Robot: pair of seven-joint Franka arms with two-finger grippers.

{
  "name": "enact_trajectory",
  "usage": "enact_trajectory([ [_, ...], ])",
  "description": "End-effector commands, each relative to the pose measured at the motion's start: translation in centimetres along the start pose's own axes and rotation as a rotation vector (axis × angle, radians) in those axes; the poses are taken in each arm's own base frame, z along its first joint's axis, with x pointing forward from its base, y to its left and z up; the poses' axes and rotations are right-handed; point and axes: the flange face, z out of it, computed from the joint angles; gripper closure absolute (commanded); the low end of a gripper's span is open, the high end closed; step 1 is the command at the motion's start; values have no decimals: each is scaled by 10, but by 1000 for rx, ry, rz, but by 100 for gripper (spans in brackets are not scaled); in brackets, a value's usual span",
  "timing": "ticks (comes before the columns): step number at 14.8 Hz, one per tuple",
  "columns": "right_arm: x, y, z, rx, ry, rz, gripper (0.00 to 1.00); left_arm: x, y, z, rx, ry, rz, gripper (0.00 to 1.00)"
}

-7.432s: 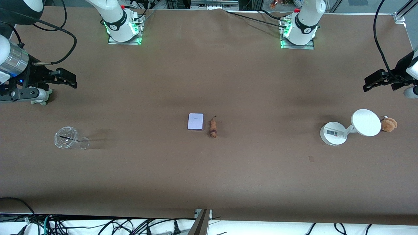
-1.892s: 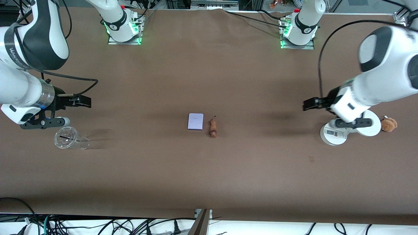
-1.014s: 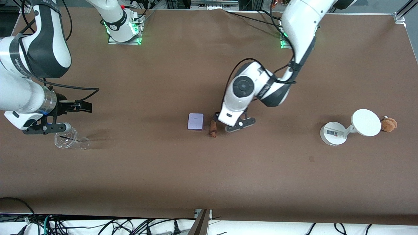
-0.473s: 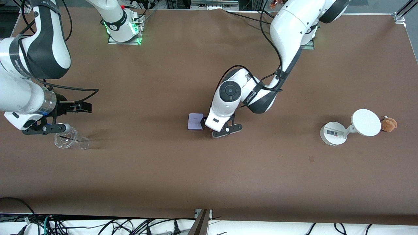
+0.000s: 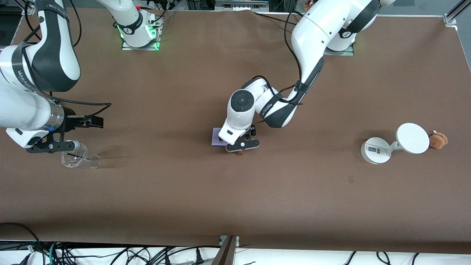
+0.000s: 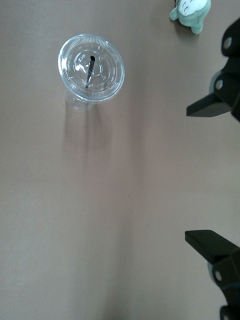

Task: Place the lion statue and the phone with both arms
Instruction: 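Lower the left gripper and close it on the brown lion statue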

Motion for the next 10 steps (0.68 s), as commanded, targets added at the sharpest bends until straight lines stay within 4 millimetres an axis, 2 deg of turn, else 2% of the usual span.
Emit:
enact_trajectory([
  [1,7,-1,4,-2,4,-4,0,5,3,-2,14,27,76,11],
  [4,13,-8,11,-2,17,-11,0,6,0,3,21,20,136,33],
  [6,19,-15,20,22,17,-12,0,6,-1,6,23,18,159,43],
  [10,39,-44,52,40,30,-34,0,7,-1,8,24,15,167,45],
])
